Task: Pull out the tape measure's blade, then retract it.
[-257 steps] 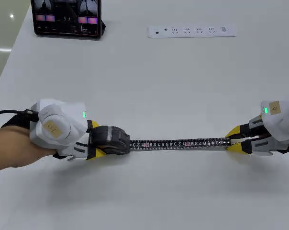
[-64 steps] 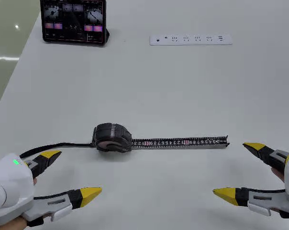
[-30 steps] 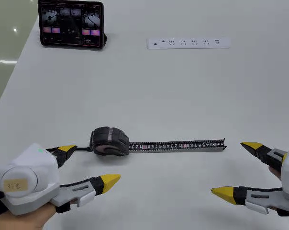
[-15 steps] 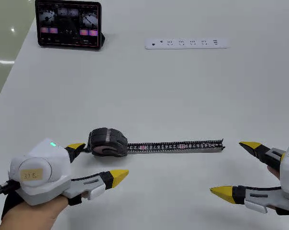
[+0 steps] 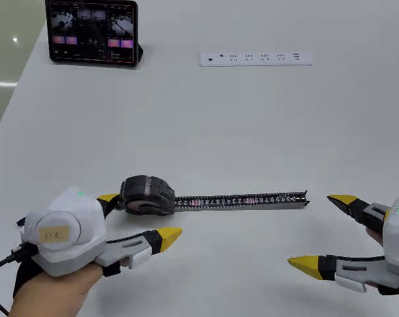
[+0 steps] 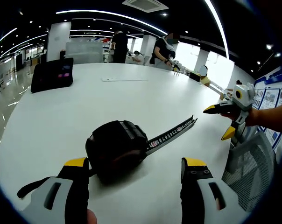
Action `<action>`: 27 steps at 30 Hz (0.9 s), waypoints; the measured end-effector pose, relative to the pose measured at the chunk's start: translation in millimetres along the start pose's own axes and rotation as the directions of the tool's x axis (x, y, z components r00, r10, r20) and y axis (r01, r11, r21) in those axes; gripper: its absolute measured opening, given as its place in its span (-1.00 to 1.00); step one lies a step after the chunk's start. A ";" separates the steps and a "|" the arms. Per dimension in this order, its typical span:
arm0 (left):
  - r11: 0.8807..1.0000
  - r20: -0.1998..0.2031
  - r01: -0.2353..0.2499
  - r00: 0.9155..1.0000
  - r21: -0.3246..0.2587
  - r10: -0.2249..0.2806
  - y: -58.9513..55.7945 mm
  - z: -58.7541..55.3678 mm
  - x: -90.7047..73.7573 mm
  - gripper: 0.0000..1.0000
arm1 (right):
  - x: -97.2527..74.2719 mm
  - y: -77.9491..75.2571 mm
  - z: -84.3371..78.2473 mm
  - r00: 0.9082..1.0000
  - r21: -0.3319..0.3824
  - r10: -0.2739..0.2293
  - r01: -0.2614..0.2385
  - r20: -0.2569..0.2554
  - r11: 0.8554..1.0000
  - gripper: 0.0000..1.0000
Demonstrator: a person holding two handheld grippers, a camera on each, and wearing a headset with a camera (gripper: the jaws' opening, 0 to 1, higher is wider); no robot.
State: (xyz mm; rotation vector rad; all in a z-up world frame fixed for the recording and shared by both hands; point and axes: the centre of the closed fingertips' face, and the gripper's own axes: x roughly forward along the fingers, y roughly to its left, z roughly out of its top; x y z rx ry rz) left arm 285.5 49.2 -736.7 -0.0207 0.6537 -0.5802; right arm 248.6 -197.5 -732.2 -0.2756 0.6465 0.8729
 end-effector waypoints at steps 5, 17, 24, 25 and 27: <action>0.999 0.022 -0.033 0.999 -0.038 0.033 2.0 3.0 1.9 0.54 | -1.1 -3.4 1.2 1.000 -0.009 -0.014 0.014 0.009 1.000 0.51; 0.990 0.041 -0.121 0.991 -0.070 0.124 5.7 5.3 9.5 0.50 | 1.4 -10.9 3.2 1.000 -0.045 0.014 -0.014 -0.013 0.999 0.33; 0.983 0.049 -0.156 0.986 -0.101 0.162 7.8 6.8 12.4 0.49 | 6.1 -16.3 6.9 0.998 -0.082 0.048 -0.050 -0.031 0.995 0.15; 0.982 0.049 -0.161 0.985 -0.101 0.166 8.1 6.9 12.8 0.49 | 6.6 -17.2 7.4 0.998 -0.088 0.051 -0.053 -0.034 0.995 0.13; 0.979 0.051 -0.173 0.983 -0.107 0.179 9.7 7.1 13.3 0.46 | 7.5 -18.9 7.4 0.997 -0.105 0.058 -0.063 -0.045 0.993 0.09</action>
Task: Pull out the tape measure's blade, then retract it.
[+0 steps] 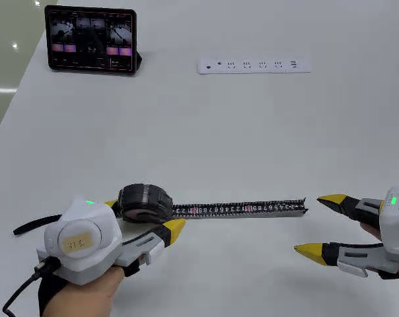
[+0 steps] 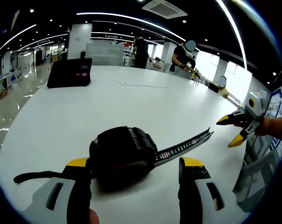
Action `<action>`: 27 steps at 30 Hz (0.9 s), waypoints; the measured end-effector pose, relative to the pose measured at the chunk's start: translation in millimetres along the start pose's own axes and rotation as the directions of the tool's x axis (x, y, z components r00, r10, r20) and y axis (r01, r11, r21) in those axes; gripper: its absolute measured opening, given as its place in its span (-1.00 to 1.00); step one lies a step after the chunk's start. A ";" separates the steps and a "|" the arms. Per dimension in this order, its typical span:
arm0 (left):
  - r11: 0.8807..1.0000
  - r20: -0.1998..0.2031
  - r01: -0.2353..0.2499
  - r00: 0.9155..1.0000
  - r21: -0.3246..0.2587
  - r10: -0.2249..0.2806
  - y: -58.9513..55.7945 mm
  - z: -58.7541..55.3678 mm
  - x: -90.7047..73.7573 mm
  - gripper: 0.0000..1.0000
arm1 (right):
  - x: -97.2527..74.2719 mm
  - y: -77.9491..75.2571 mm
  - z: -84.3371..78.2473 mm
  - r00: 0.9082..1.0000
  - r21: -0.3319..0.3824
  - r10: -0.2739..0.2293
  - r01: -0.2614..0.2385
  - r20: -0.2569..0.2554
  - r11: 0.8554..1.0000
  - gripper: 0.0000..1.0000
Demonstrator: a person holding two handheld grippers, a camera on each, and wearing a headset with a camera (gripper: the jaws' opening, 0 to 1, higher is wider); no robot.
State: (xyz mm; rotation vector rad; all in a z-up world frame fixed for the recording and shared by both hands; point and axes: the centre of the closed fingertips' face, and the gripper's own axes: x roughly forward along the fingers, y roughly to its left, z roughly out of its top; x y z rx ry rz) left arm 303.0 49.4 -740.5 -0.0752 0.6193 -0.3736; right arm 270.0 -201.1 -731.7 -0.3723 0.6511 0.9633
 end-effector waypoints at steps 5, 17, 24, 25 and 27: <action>1.000 0.001 -0.030 1.000 -0.008 0.030 1.7 0.4 3.1 0.44 | 2.1 -5.2 -0.8 0.999 -0.030 0.027 -0.028 -0.017 0.999 0.01; 0.994 0.006 -0.101 0.995 -0.033 0.102 6.7 2.2 8.5 0.40 | 10.0 -19.9 -6.2 0.994 -0.087 0.080 -0.087 -0.081 0.992 -0.09; 0.988 -0.004 -0.145 0.989 -0.046 0.145 10.9 2.3 10.7 0.34 | 14.3 -26.2 -6.7 0.991 -0.107 0.097 -0.107 -0.096 0.988 -0.14; 0.988 -0.005 -0.147 0.989 -0.045 0.147 11.0 2.1 10.9 0.34 | 14.6 -27.0 -6.6 0.990 -0.107 0.099 -0.109 -0.098 0.988 -0.14; 0.987 0.001 -0.150 0.989 -0.062 0.150 11.6 2.8 11.0 0.34 | 14.9 -28.0 -6.7 0.990 -0.111 0.101 -0.112 -0.100 0.988 -0.14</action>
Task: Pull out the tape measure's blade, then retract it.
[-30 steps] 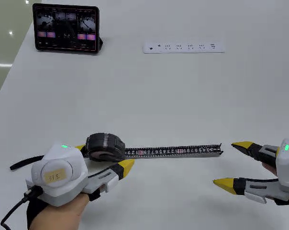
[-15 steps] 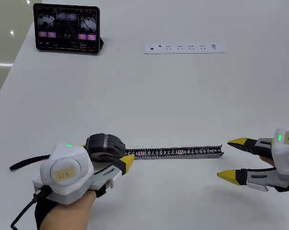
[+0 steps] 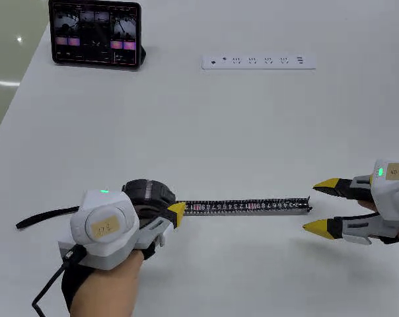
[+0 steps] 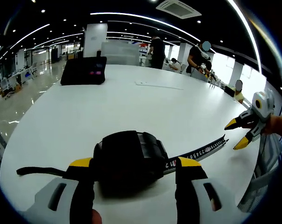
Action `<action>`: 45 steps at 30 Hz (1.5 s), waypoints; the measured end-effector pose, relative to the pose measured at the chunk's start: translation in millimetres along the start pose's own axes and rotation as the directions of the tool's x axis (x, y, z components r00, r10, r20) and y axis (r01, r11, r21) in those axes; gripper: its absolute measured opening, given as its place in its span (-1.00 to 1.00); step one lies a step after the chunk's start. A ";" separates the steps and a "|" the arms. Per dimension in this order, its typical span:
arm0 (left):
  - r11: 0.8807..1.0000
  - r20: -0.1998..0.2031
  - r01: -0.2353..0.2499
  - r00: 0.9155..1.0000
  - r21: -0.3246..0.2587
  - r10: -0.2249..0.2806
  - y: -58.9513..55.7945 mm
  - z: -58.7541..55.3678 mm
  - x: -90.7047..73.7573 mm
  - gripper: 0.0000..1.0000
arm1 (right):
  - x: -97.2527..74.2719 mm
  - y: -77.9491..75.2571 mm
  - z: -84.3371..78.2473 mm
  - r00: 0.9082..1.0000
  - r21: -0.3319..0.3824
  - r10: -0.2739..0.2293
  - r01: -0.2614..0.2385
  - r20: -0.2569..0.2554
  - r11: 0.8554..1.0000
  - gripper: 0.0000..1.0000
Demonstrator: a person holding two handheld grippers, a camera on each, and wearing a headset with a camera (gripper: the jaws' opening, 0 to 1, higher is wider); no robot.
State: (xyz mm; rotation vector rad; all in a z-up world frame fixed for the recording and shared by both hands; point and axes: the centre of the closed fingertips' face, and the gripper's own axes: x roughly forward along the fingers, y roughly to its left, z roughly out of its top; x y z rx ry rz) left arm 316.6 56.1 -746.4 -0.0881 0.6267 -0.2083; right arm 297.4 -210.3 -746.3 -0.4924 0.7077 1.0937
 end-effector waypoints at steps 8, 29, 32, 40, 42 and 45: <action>1.000 -0.005 -0.026 1.000 0.016 0.026 4.7 -0.5 -0.2 0.20 | 0.4 -5.8 -0.6 1.000 -0.013 0.004 -0.004 -0.007 1.000 -0.17; 1.000 -0.003 -0.028 1.000 -0.007 0.028 5.2 -0.4 1.1 0.19 | 10.8 -7.8 -10.6 0.993 -0.099 0.078 -0.087 -0.090 0.991 -0.36; 1.000 -0.004 -0.028 1.000 -0.009 0.028 5.3 -0.4 1.2 0.19 | 13.6 -8.4 -10.5 0.991 -0.113 0.091 -0.102 -0.100 0.988 -0.39; 1.000 -0.002 -0.028 1.000 -0.011 0.028 5.6 -0.5 1.4 0.19 | 20.0 -6.4 -13.3 0.982 -0.138 0.133 -0.151 -0.131 0.979 -0.53; 1.000 -0.003 -0.027 1.000 -0.012 0.027 5.6 -0.5 1.5 0.20 | 21.0 -5.3 -14.5 0.980 -0.143 0.144 -0.164 -0.138 0.976 -0.55; 1.000 -0.003 -0.026 1.000 -0.013 0.026 5.5 -0.6 1.5 0.20 | 22.6 -5.1 -17.5 0.976 -0.158 0.152 -0.177 -0.156 0.971 -0.58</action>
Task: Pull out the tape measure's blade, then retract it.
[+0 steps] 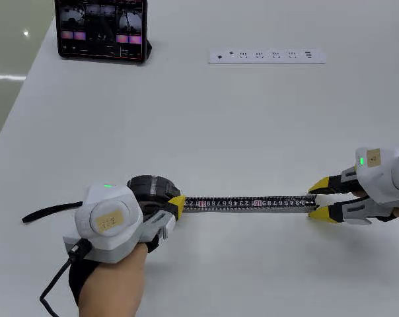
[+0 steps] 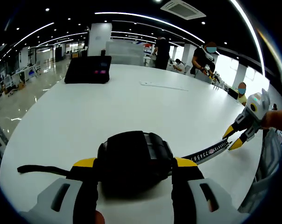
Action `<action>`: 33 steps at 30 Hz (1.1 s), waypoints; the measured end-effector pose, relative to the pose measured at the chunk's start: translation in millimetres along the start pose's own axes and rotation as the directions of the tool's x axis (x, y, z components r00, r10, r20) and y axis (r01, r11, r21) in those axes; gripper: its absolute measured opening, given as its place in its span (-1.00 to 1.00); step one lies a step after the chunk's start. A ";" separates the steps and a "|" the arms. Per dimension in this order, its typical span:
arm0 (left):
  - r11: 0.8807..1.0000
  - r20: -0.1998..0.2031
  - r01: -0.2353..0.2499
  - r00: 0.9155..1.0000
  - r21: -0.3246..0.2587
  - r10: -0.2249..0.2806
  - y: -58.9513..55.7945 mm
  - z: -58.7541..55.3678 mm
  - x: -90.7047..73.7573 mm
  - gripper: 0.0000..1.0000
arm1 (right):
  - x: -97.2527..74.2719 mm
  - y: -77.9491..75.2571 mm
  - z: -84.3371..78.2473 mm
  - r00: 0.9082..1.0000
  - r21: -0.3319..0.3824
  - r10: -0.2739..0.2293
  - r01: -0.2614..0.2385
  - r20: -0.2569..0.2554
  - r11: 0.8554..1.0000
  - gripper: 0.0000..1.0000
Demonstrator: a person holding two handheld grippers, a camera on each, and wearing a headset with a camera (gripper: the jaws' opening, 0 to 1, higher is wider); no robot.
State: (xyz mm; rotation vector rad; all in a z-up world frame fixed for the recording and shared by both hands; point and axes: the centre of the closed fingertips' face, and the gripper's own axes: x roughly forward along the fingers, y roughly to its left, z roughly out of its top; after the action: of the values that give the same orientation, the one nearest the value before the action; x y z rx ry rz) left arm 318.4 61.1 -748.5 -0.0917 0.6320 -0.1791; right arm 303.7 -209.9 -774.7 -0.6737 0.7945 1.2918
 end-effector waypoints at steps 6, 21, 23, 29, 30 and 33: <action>1.000 0.001 0.005 1.000 -0.010 -0.005 0.1 -0.4 0.5 0.20 | 1.0 -1.1 -0.2 1.000 -0.012 0.006 -0.006 0.000 1.000 -0.68; 0.998 0.003 0.010 1.000 -0.055 -0.010 0.7 0.0 1.5 0.21 | -0.2 -1.8 -1.0 1.000 -0.027 0.002 -0.002 0.000 1.000 -0.76; 0.998 0.002 0.011 1.000 -0.054 -0.010 0.7 0.0 1.5 0.21 | -0.3 -1.7 -1.0 1.000 -0.026 0.001 -0.001 0.000 1.000 -0.76; 0.999 -0.004 0.014 1.000 -0.050 -0.014 0.6 0.0 1.6 0.20 | -0.2 -2.2 -1.6 1.000 -0.028 0.000 0.000 -0.002 1.000 -0.77; 0.999 -0.005 0.015 1.000 -0.051 -0.015 0.7 0.0 1.7 0.20 | -0.1 -2.3 -1.6 1.000 -0.030 0.000 0.000 -0.003 1.000 -0.77; 0.999 -0.009 0.016 1.000 -0.049 -0.017 0.7 -0.2 1.6 0.19 | -0.2 -2.4 -1.6 1.000 -0.035 0.001 -0.001 -0.005 0.999 -0.78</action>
State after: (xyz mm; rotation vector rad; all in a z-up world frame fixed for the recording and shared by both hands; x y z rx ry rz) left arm 319.7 61.5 -749.7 -0.1435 0.6457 -0.1802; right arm 305.8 -211.7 -775.5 -0.7046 0.7776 1.3083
